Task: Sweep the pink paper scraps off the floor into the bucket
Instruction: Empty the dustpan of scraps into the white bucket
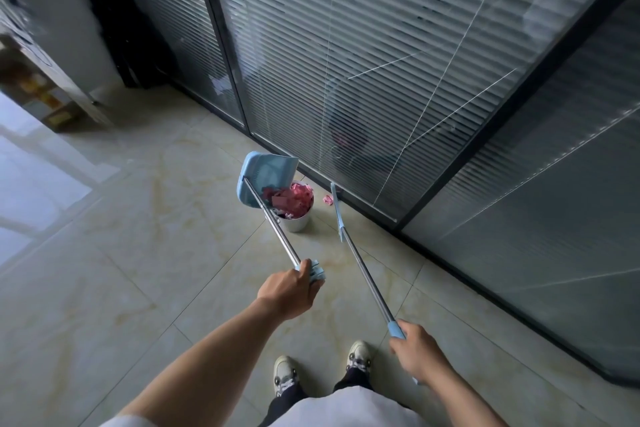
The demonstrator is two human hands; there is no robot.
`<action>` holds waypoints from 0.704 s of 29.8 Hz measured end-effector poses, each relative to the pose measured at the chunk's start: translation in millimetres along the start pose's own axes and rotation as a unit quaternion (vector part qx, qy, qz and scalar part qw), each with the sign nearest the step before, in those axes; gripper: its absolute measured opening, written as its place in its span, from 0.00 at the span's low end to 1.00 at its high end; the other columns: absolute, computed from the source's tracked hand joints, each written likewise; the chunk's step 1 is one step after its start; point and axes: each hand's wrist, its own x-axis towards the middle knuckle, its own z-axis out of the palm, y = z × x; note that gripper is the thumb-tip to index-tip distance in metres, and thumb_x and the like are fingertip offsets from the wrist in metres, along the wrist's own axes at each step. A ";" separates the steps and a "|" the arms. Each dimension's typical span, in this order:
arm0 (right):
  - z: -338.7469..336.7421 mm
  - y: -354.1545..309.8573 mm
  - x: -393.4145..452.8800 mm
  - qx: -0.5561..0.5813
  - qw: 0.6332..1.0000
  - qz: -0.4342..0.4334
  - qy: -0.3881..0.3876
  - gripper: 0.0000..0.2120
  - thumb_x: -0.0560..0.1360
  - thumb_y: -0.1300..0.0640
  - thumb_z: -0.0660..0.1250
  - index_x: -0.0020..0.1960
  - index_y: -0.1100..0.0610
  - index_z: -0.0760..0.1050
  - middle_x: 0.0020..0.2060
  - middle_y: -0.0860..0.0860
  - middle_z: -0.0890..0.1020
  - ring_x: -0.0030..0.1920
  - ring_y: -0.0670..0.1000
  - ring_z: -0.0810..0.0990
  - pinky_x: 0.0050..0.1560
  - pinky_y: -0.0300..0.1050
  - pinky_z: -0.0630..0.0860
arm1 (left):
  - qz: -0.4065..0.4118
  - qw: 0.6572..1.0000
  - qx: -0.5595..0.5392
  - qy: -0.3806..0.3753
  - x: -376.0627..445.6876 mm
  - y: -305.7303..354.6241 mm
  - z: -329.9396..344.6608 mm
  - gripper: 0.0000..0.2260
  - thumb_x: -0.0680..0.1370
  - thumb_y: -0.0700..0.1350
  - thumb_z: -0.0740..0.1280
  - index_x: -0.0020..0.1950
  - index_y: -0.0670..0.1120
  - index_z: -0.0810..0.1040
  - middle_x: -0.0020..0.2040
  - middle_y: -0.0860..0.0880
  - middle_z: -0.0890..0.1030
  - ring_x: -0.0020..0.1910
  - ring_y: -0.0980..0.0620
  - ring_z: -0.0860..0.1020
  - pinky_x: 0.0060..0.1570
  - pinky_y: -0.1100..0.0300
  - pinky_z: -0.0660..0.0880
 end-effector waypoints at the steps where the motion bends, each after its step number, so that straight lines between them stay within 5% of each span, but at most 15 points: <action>1: 0.9 -0.1 0.2 0.000 1.000 0.000 -0.001 0.06 0.70 0.58 0.60 0.35 0.54 0.65 0.29 0.50 0.72 0.31 0.52 0.69 0.31 0.43 0.60 | 0.002 1.000 0.007 0.001 -0.8 -0.4 -0.7 0.21 0.80 0.60 0.52 0.66 0.48 0.63 0.47 0.42 0.82 0.39 0.40 0.80 0.33 0.56 0.70; 6: 4.9 -3.8 1.0 0.001 1.000 0.000 -0.001 0.06 0.70 0.58 0.60 0.35 0.54 0.65 0.29 0.51 0.72 0.31 0.52 0.69 0.31 0.43 0.60 | 0.011 0.999 0.029 -0.005 -4.1 0.2 -3.7 0.21 0.80 0.61 0.52 0.66 0.47 0.63 0.45 0.43 0.81 0.33 0.43 0.74 0.32 0.56 0.68; 11: 5.5 -6.8 1.0 0.004 1.000 0.000 0.007 0.06 0.69 0.58 0.62 0.35 0.54 0.65 0.29 0.51 0.72 0.31 0.53 0.69 0.31 0.43 0.61 | 0.033 0.998 0.060 -0.013 -7.5 2.9 -2.6 0.21 0.81 0.59 0.52 0.65 0.45 0.63 0.46 0.42 0.82 0.41 0.37 0.80 0.33 0.55 0.68; 21: 9.6 -6.3 3.2 0.004 1.000 0.003 0.012 0.05 0.69 0.58 0.62 0.36 0.55 0.66 0.29 0.51 0.73 0.31 0.52 0.69 0.31 0.43 0.61 | 0.038 0.998 0.057 -0.002 -14.9 8.5 -5.4 0.21 0.81 0.59 0.52 0.66 0.45 0.63 0.46 0.41 0.82 0.40 0.37 0.80 0.34 0.55 0.69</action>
